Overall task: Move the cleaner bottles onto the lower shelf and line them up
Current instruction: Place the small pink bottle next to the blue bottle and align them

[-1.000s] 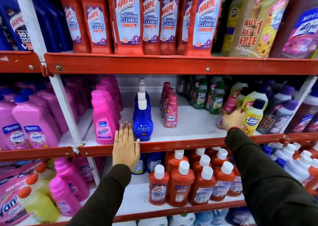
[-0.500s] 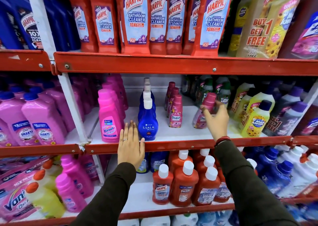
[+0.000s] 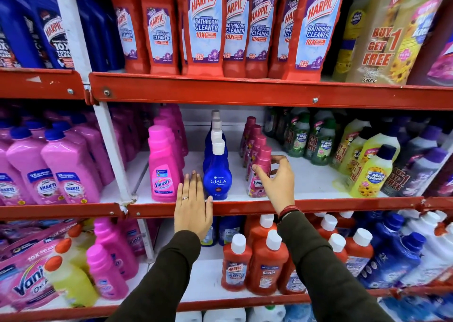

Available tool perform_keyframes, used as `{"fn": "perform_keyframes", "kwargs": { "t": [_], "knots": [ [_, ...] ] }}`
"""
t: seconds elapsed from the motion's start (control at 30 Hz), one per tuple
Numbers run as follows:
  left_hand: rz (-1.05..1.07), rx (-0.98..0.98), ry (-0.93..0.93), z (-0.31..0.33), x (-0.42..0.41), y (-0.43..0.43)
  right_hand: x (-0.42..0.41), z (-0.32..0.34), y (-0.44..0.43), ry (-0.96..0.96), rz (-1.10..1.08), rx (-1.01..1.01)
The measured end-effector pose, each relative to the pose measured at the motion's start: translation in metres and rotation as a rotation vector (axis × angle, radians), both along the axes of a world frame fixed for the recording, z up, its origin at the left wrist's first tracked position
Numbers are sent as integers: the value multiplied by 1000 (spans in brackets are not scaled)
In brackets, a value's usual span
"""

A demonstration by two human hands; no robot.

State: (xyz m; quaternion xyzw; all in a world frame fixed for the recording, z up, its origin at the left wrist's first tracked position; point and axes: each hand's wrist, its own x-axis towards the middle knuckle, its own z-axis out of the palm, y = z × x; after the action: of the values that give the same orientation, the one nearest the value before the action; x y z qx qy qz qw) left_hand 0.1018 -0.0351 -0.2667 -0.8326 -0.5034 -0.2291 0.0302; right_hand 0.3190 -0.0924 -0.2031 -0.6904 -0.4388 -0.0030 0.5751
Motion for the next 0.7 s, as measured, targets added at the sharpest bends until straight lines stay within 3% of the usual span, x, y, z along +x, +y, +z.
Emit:
{"fn": "perform_keyframes", "kwargs": {
  "t": [0.23,0.37,0.5,0.6,0.7],
  "knots": [
    [-12,40,-48,-6,0,3,-3,-2,-1,-5,-11,-2],
    [-79,8,-193,-7,-1,4,-8,-3,-4,46,35,-26],
    [-198,17,-596,-5,-1,-11,-10,-10,-16,353,131,42],
    [-380,69,-636,2,21,-37,-7,-17,-21,551,209,36],
    [-547,-247,-752,18,63,-63,-4,-25,-22,657,289,-9]
  ]
}}
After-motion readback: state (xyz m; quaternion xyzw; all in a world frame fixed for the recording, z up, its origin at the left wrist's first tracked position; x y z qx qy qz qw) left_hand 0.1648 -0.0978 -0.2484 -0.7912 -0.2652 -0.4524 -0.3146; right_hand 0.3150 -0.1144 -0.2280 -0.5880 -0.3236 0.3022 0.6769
